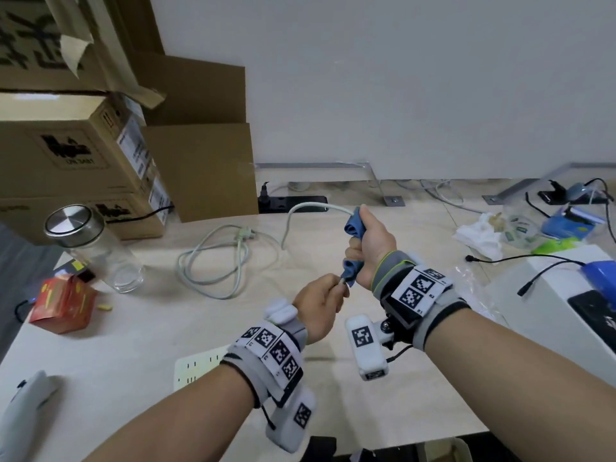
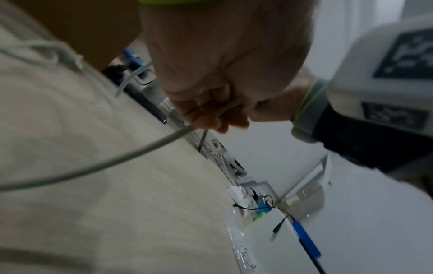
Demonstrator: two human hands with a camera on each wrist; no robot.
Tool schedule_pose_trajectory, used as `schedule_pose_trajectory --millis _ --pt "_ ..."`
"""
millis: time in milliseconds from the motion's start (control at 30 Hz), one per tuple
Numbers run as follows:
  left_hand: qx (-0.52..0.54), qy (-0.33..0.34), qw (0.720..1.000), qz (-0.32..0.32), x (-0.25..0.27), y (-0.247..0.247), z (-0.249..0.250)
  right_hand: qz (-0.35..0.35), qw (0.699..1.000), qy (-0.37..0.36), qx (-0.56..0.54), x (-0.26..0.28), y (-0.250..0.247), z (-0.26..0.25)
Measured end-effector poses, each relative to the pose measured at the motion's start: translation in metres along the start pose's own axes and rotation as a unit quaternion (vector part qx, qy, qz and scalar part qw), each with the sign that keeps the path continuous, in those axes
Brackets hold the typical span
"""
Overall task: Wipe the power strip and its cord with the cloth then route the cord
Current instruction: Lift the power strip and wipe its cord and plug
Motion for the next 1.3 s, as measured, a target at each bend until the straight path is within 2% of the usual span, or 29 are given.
schedule_pose_trajectory --millis 200,333,533,667,767,833,900,967,1033,1167,1233,1300 --pt "-0.005 0.060 0.998 -0.030 0.000 -0.005 -0.006 0.038 0.999 -0.013 0.007 0.002 -0.014 -0.020" --pt "0.022 0.024 0.999 -0.015 0.002 -0.018 -0.018 0.065 0.997 -0.031 -0.018 0.006 -0.023 -0.042" --pt "0.053 -0.023 0.997 0.051 0.012 -0.047 -0.034 0.084 0.989 -0.054 -0.104 0.009 -0.045 -0.094" --pt "0.056 -0.057 0.992 0.097 0.002 -0.044 -0.034 0.081 0.984 -0.084 -0.133 0.014 -0.036 -0.097" --pt "-0.014 -0.072 0.995 0.062 0.004 -0.049 -0.038 0.066 0.987 -0.084 -0.121 0.015 -0.032 -0.092" --pt "-0.084 -0.060 0.994 0.028 0.006 -0.053 -0.028 0.062 0.988 -0.085 -0.111 0.015 -0.031 -0.090" --pt "-0.124 -0.008 0.992 0.015 0.000 -0.048 -0.002 0.062 0.989 -0.080 -0.112 0.014 -0.028 -0.084" --pt "-0.113 0.026 0.993 0.001 -0.014 -0.034 0.034 0.057 0.990 -0.078 -0.106 0.015 -0.019 -0.075" --pt "-0.077 0.014 0.997 -0.008 -0.032 -0.018 0.060 0.050 0.992 -0.082 -0.087 0.020 -0.007 -0.065" --pt "-0.063 -0.053 0.995 0.061 -0.049 -0.014 0.075 0.024 0.994 -0.074 -0.070 0.025 0.000 -0.056" --pt "-0.066 -0.042 0.993 0.084 -0.044 -0.018 0.073 -0.009 0.996 -0.045 -0.071 0.021 -0.003 -0.056" --pt "-0.076 -0.013 0.994 0.080 -0.042 -0.022 0.069 -0.026 0.998 -0.025 -0.059 0.015 -0.008 -0.058"
Point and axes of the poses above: each hand's wrist, its own x-axis away from the middle knuckle, its own y-axis out of the palm, z = x × y, the point moved 2 cm from there along -x, towards the middle knuckle, and after that the axes turned 10 degrees about y, right-handed, at the moved point
